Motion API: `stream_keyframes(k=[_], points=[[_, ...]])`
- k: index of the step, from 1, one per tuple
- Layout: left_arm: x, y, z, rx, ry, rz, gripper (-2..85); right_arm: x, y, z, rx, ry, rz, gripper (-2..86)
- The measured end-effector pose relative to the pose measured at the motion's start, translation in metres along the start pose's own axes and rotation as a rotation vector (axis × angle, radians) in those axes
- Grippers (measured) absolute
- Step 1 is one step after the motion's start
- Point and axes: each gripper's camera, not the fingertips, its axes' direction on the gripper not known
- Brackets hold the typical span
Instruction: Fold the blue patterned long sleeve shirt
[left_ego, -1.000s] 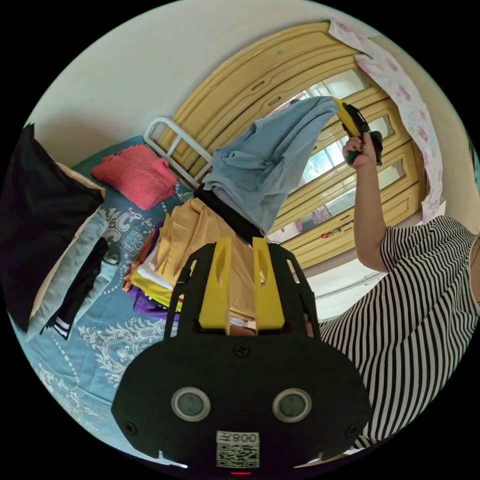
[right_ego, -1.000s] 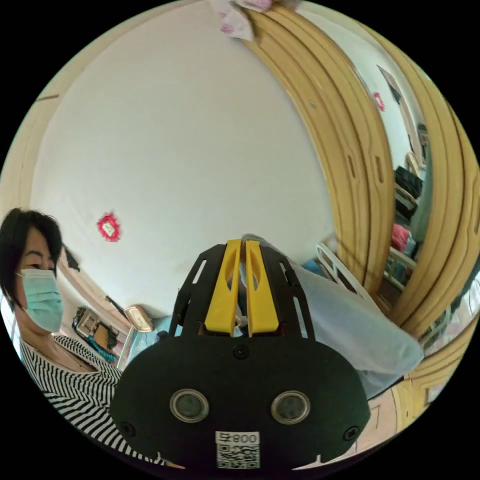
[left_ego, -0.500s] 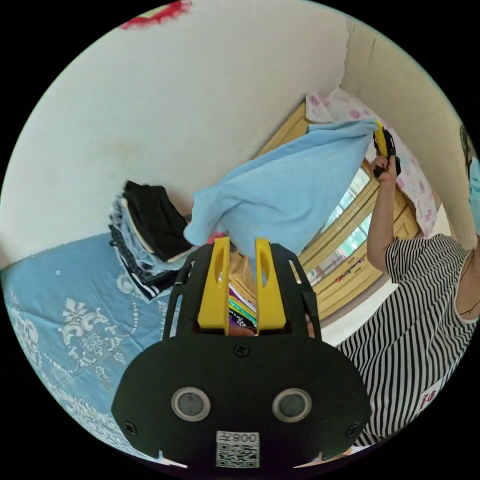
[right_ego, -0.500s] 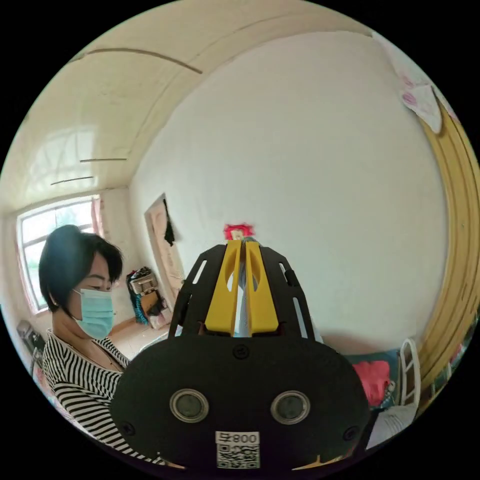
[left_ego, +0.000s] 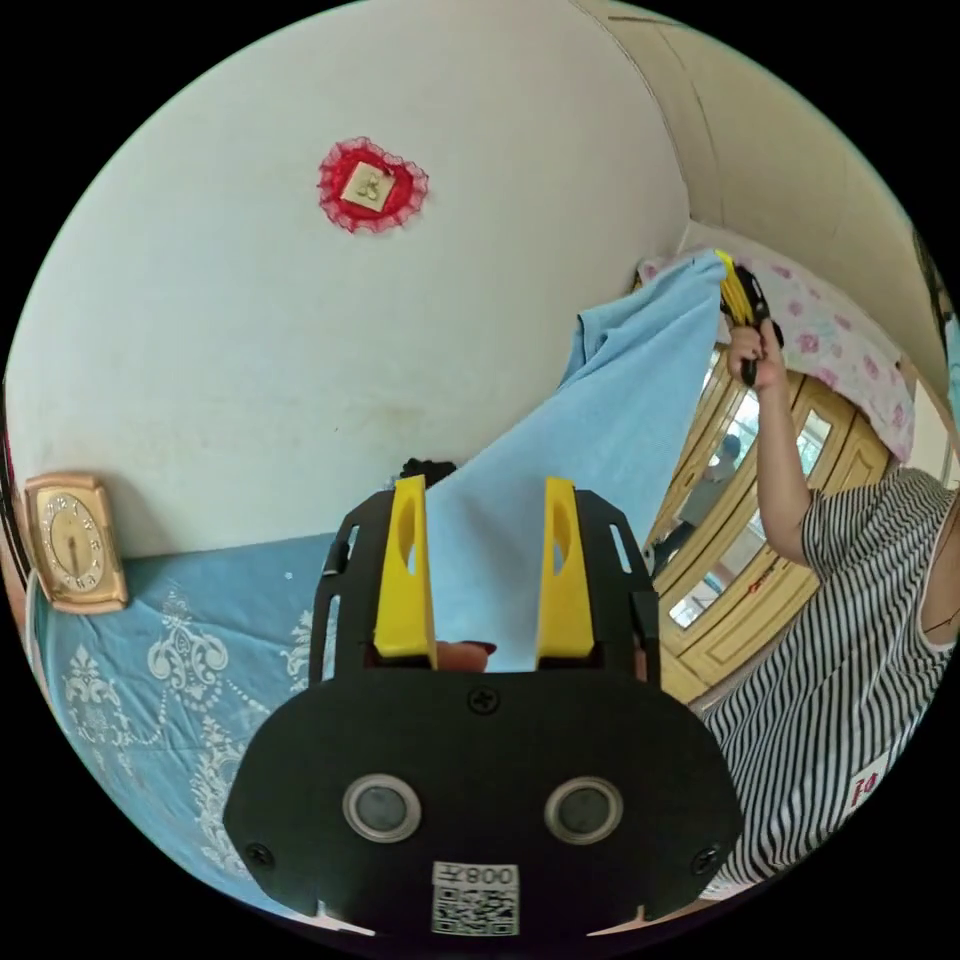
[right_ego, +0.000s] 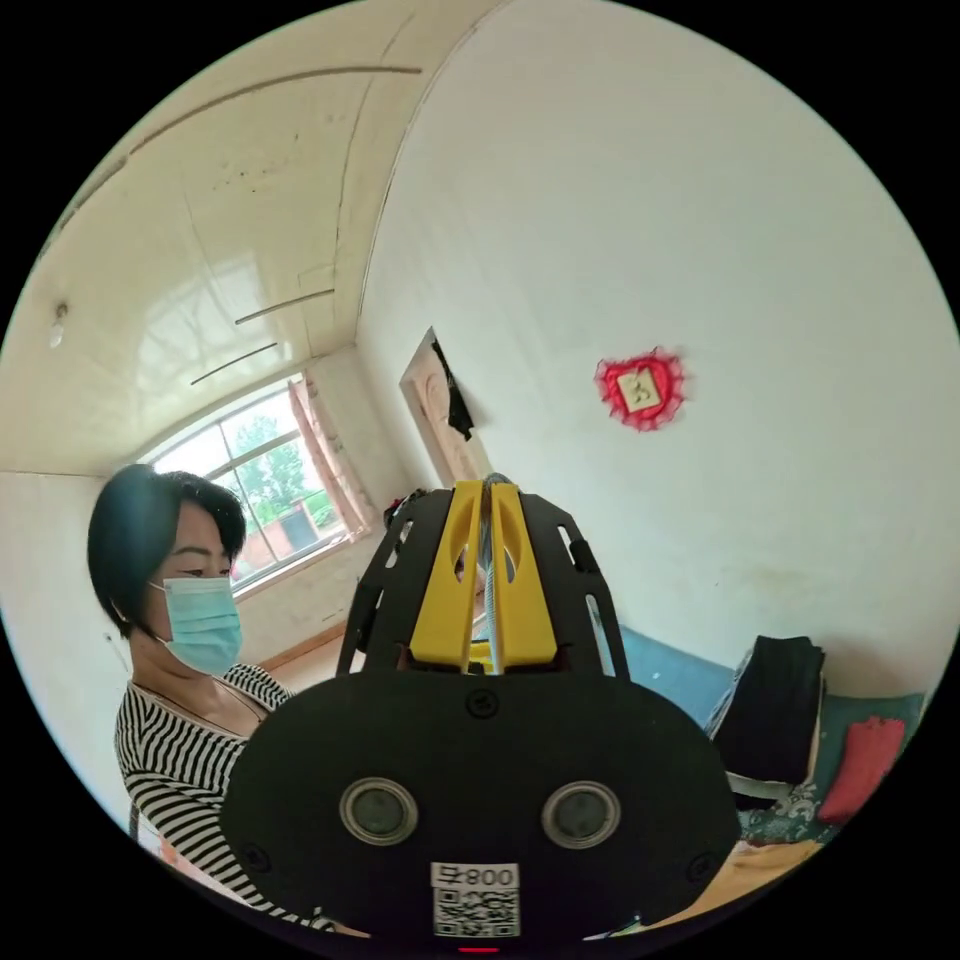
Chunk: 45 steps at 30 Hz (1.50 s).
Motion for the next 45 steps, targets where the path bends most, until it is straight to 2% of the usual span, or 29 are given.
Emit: stream_keyframes(k=[3,5,6,9,11,16,21,23,26,28,33,35,38,45], points=[[0.000,0.002,0.021,-0.161,0.035,0.038,13.7,0.015,-0.011,0.051,-0.078,-0.081,0.039,0.8],[0.005,0.017,0.042,-0.302,0.146,0.038,5.1,0.025,-0.015,0.076,-0.107,-0.119,0.070,0.8],[0.008,0.022,0.044,-0.324,0.171,0.032,4.6,0.031,-0.017,0.090,-0.124,-0.134,0.091,0.8],[0.034,0.050,0.045,-0.339,0.250,0.007,3.1,0.042,-0.022,0.114,-0.151,-0.162,0.128,0.9],[0.060,0.070,0.050,-0.335,0.405,-0.043,2.8,0.044,-0.025,0.124,-0.165,-0.155,0.133,0.9],[0.101,0.087,0.042,-0.331,0.568,-0.053,3.3,0.035,-0.038,0.131,-0.194,-0.137,0.106,0.9],[0.050,0.096,-0.016,-0.220,0.494,-0.233,6.7,0.007,-0.056,0.109,-0.138,-0.135,0.025,0.8],[0.013,0.097,-0.045,-0.164,0.338,-0.312,9.3,-0.002,-0.060,0.102,-0.120,-0.124,0.007,0.8],[-0.023,0.087,-0.063,-0.127,0.198,-0.325,13.0,-0.015,-0.064,0.094,-0.102,-0.102,-0.016,0.9],[-0.042,0.079,-0.058,-0.167,0.178,-0.314,14.9,-0.020,-0.065,0.093,-0.097,-0.092,-0.022,0.9],[-0.070,0.075,-0.026,-0.302,0.275,-0.327,15.5,-0.025,-0.065,0.099,-0.100,-0.055,0.002,0.9],[-0.072,0.092,0.001,-0.360,0.490,-0.389,11.5,-0.024,-0.063,0.103,-0.105,-0.037,0.015,0.8],[-0.057,0.110,0.016,-0.411,0.682,-0.419,4.9,-0.020,-0.058,0.104,-0.098,-0.007,0.044,0.8],[-0.040,0.104,-0.043,-0.342,0.646,-0.405,2.7,-0.005,-0.035,0.089,-0.058,0.068,0.116,0.9]])
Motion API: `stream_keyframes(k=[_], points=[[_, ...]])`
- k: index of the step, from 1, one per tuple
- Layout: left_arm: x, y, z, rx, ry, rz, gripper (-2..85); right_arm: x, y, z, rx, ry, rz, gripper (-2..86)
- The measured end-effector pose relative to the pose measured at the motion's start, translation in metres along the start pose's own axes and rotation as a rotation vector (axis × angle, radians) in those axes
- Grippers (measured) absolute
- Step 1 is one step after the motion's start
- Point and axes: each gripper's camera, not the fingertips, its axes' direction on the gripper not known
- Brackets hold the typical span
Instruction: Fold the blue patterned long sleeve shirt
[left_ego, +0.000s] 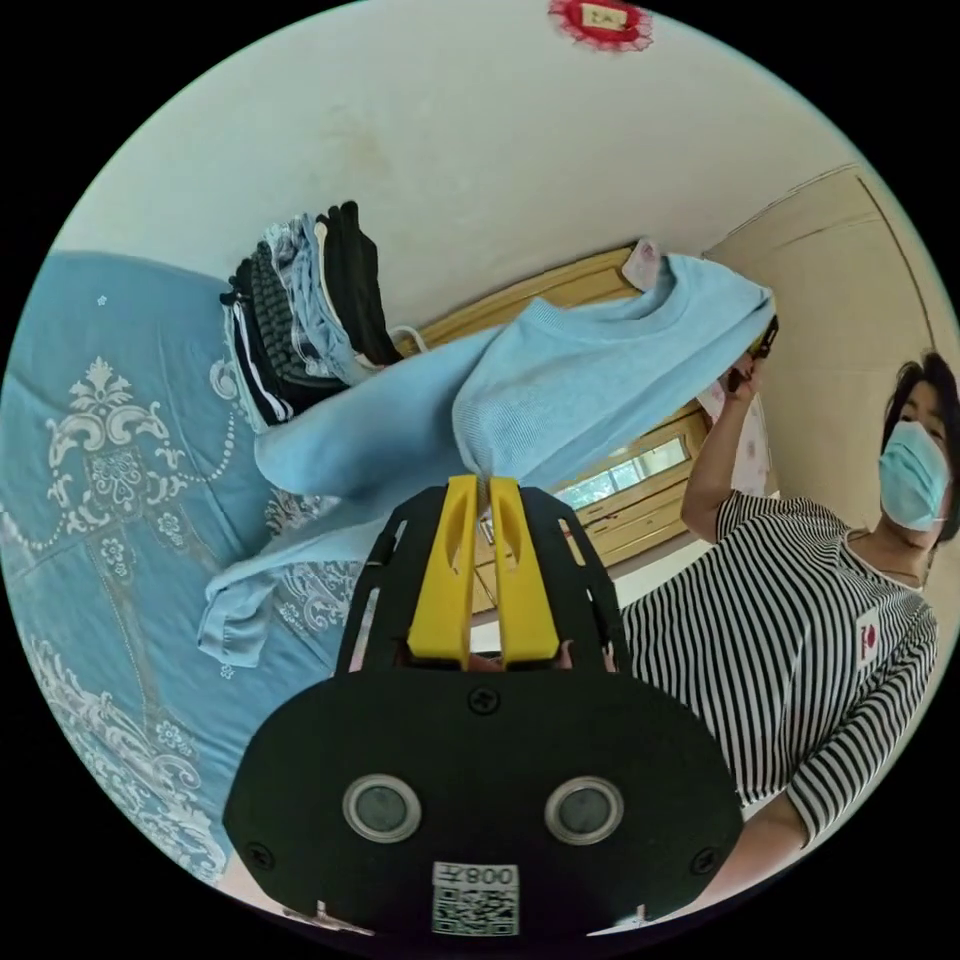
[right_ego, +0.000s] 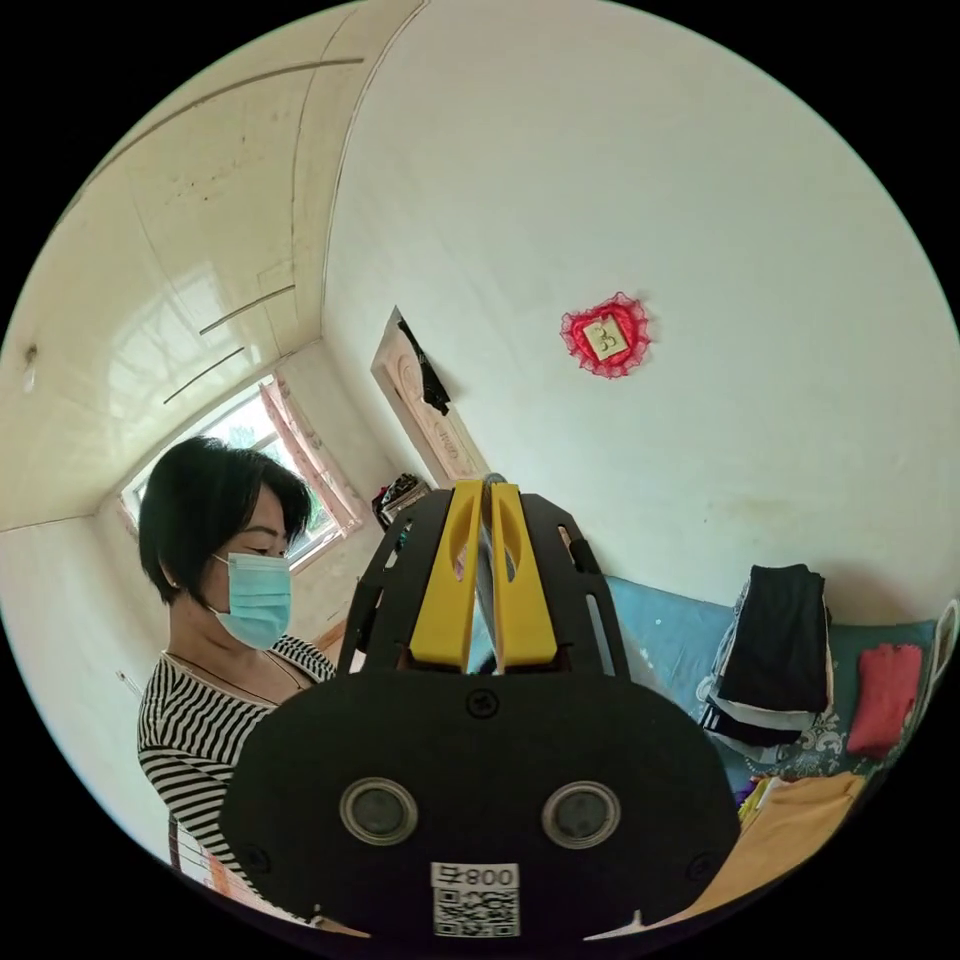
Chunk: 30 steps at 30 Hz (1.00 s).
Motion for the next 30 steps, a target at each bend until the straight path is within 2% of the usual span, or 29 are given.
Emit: stream_keyframes(k=[3,8,11,17,23,30], points=[[0.031,0.010,-0.048,0.084,-0.066,0.032,2.5,0.009,0.013,-0.009,0.031,0.025,0.031,1.0],[0.101,0.043,-0.146,0.340,-0.147,0.105,2.1,0.020,0.040,-0.017,0.048,0.046,0.067,1.1],[0.153,0.065,-0.182,0.429,-0.260,0.155,2.0,0.029,0.060,-0.020,0.066,0.000,0.085,1.2],[0.266,0.129,-0.236,0.673,-0.356,0.284,1.9,0.035,0.098,-0.020,0.059,-0.119,0.073,1.2],[0.388,0.193,-0.254,0.775,-0.591,0.396,1.9,0.018,0.137,-0.022,0.032,-0.231,-0.021,1.1],[0.478,0.250,-0.251,0.823,-0.764,0.450,1.8,0.000,0.190,-0.006,0.005,-0.340,-0.083,1.0]])
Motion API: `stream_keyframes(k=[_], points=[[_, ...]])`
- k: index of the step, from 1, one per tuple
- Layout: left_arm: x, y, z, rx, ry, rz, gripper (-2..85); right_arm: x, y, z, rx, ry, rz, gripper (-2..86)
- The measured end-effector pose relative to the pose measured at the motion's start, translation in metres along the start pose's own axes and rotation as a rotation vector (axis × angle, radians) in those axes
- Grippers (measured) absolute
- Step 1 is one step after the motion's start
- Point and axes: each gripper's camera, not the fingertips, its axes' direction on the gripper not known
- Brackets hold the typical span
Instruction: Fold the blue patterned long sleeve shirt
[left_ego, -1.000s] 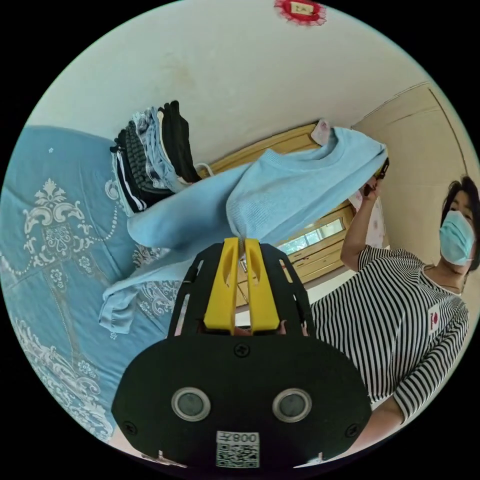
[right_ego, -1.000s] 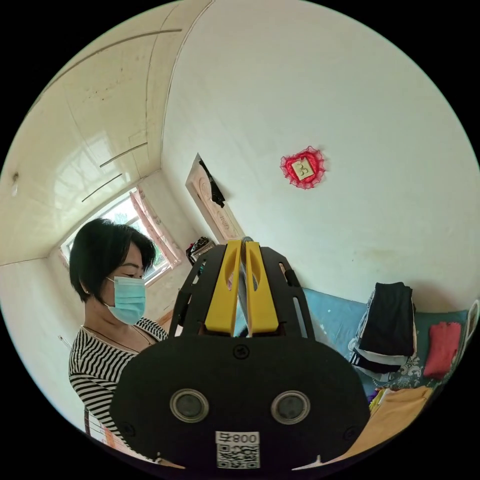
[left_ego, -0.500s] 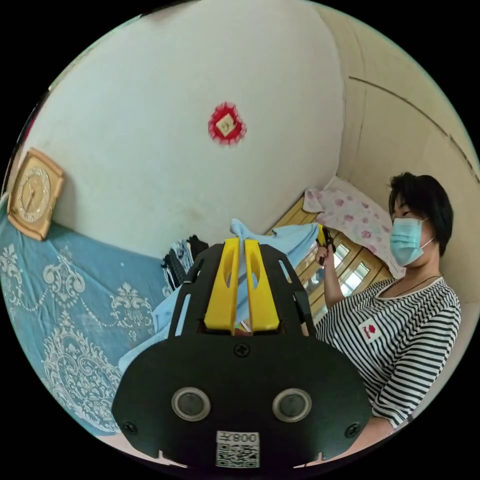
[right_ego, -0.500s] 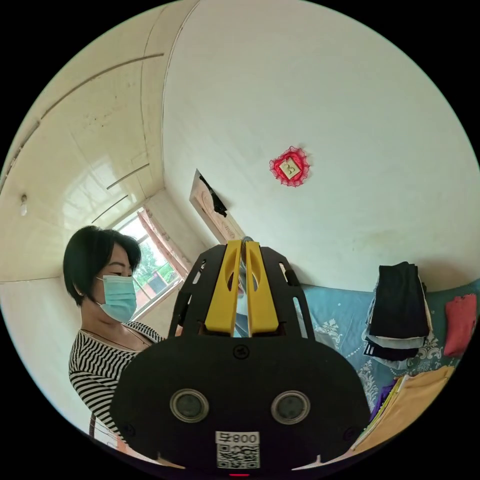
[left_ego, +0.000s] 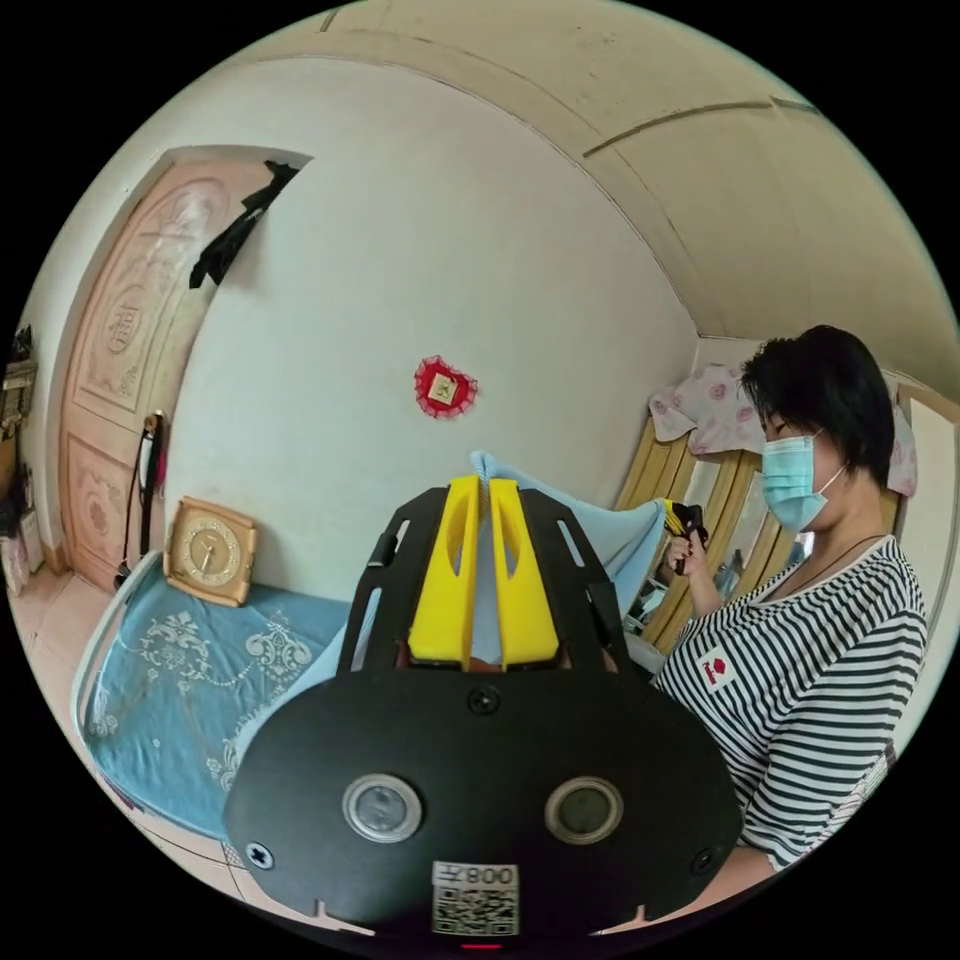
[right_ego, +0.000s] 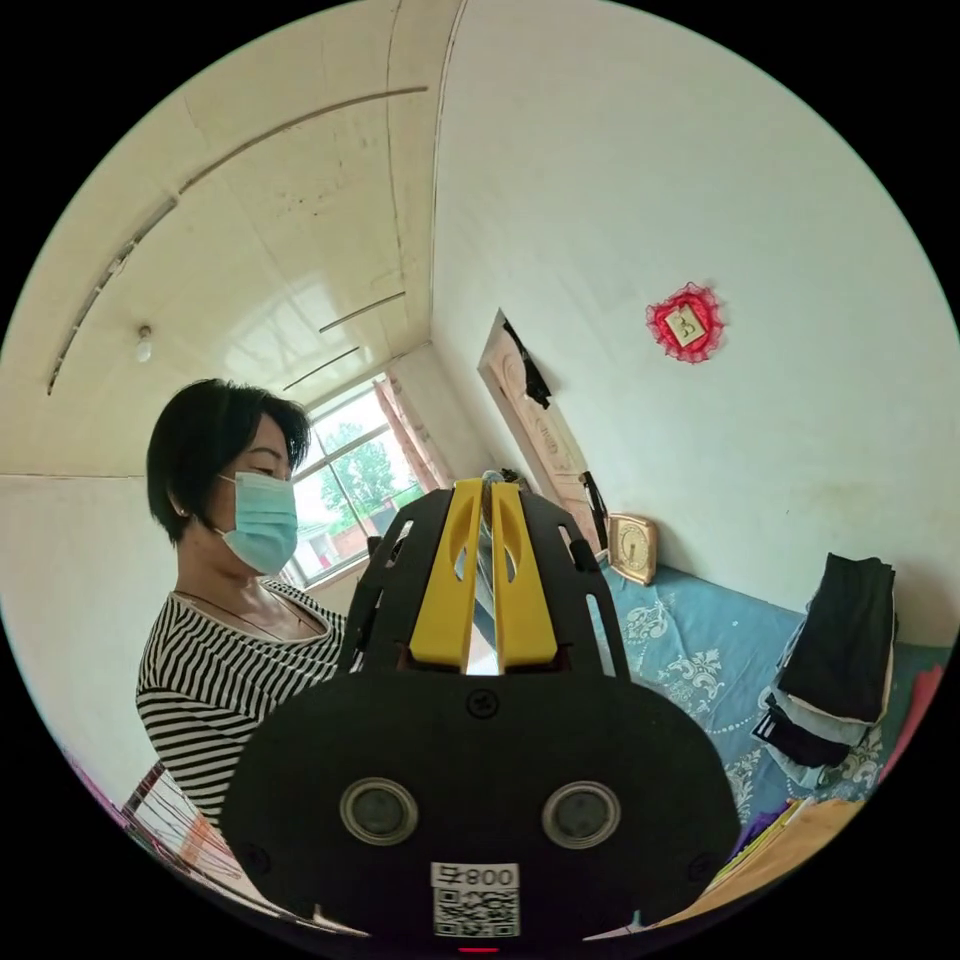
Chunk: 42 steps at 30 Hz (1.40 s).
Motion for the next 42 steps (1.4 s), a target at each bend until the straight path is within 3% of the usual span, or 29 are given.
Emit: stream_keyframes(k=[10,18,25,31,35,39,42], points=[[0.030,-0.016,-0.069,0.020,-0.177,0.015,1.9,-0.005,0.060,0.062,-0.080,-0.092,-0.079,1.1],[-0.051,-0.039,-0.044,-0.038,-0.186,-0.055,2.0,0.061,0.104,0.161,-0.140,-0.056,0.030,1.1],[-0.226,-0.062,0.057,-0.175,-0.125,-0.181,2.3,0.169,0.126,0.273,-0.278,0.111,0.186,1.2],[-0.430,-0.041,0.202,-0.333,-0.099,-0.425,3.8,0.341,0.162,0.404,-0.447,0.293,0.466,1.1],[-0.553,0.022,0.294,-0.566,-0.259,-0.646,6.8,0.464,0.233,0.479,-0.484,0.466,0.754,0.3],[-0.605,0.075,0.321,-0.628,-0.207,-0.753,7.8,0.505,0.316,0.536,-0.554,0.571,0.885,0.1],[-0.624,0.128,0.330,-0.823,-0.206,-0.792,8.7,0.505,0.381,0.570,-0.675,0.550,0.917,0.2]])
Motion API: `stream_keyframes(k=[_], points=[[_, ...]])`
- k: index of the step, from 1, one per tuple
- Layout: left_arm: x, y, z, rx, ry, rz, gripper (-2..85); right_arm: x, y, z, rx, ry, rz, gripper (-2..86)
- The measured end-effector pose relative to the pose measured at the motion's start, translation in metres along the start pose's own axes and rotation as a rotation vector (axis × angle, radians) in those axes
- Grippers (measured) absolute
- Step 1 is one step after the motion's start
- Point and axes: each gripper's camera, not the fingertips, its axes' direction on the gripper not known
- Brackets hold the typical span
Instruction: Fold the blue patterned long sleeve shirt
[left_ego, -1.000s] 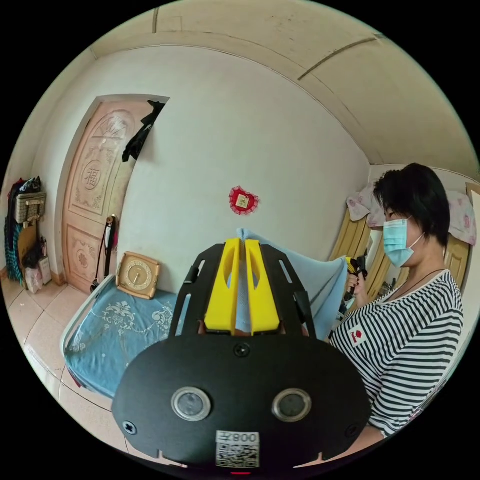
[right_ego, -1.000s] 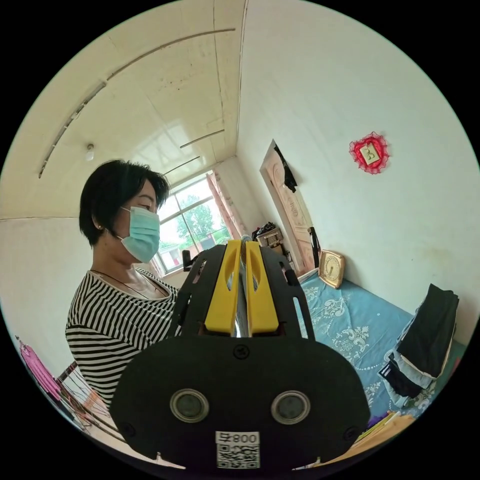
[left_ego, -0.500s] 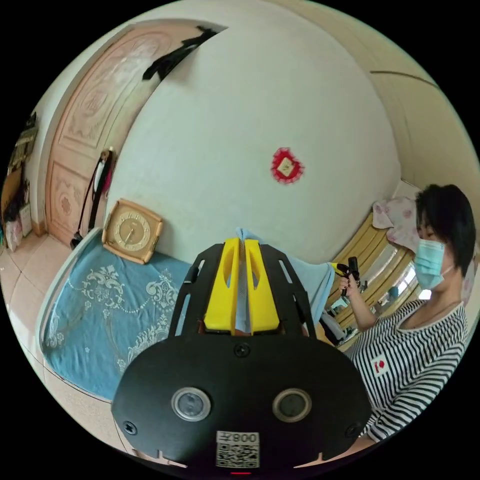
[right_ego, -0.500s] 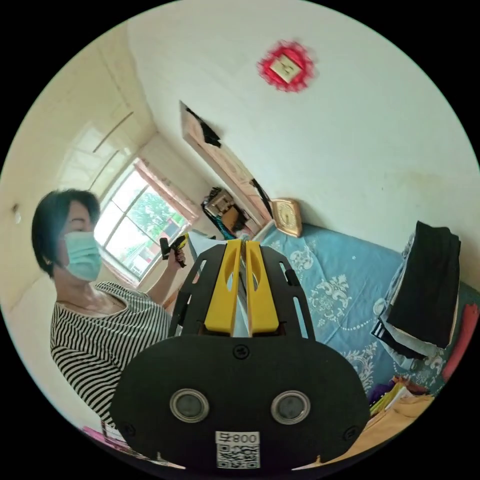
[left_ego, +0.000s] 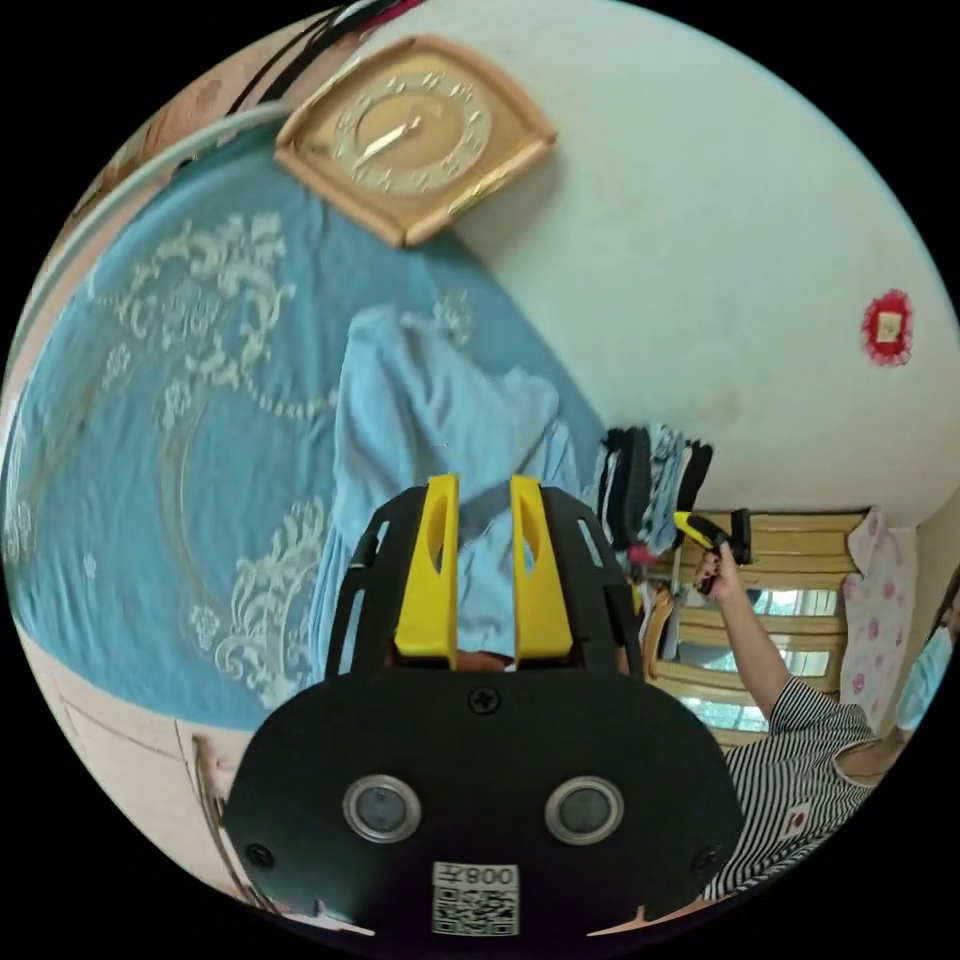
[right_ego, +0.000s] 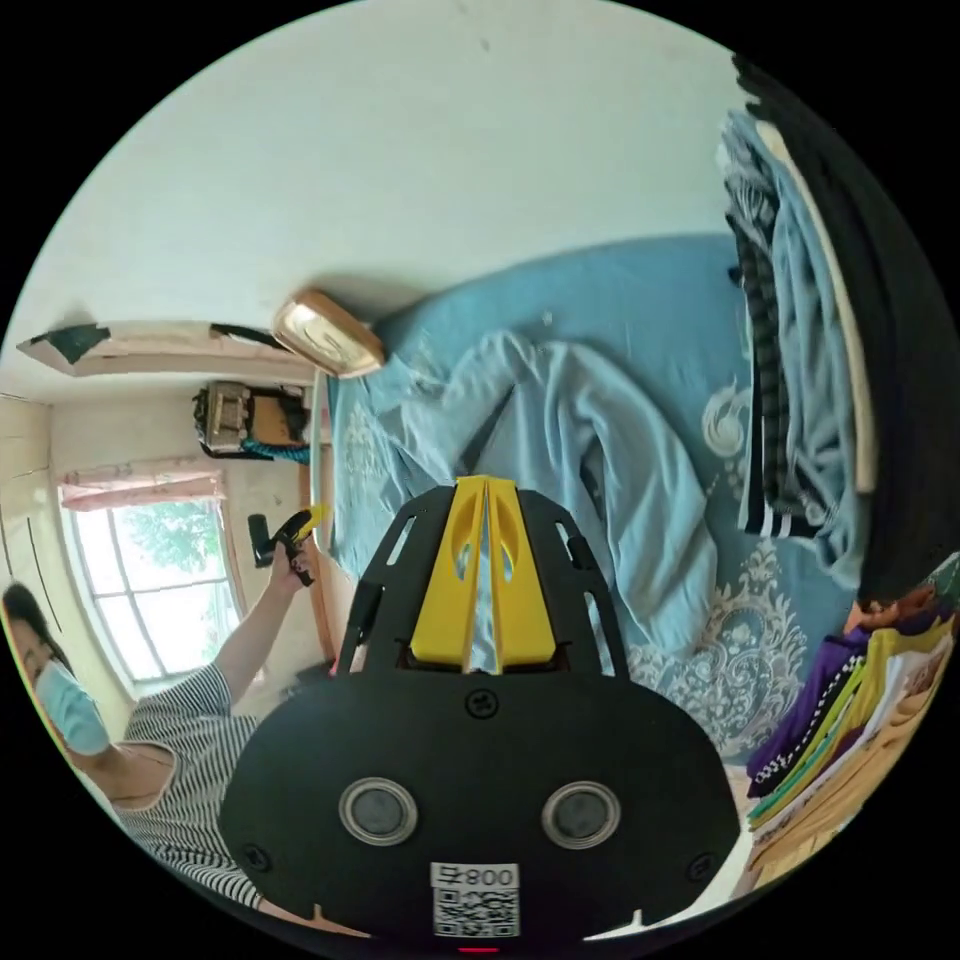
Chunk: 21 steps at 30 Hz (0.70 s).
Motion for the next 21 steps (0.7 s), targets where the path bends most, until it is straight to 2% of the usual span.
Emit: stream_keyframes(k=[2,5,9,13,17,21], points=[[-0.032,0.016,0.036,-0.170,-0.047,-0.065,9.7,0.012,0.018,0.039,-0.067,0.045,0.029,0.3],[-0.062,0.038,0.071,-0.301,-0.076,-0.154,11.1,0.040,0.050,0.093,-0.151,0.042,0.138,0.8],[-0.077,0.043,0.101,-0.354,-0.071,-0.211,11.8,0.072,0.086,0.144,-0.174,0.043,0.283,2.5],[-0.084,0.021,0.129,-0.414,-0.120,-0.203,11.6,0.086,0.097,0.172,-0.167,0.134,0.332,4.6],[-0.092,-0.002,0.146,-0.430,-0.182,-0.205,9.1,0.098,0.092,0.200,-0.138,0.297,0.325,5.9],[-0.101,-0.014,0.154,-0.434,-0.232,-0.207,6.2,0.116,0.085,0.245,-0.191,0.467,0.317,6.6]])
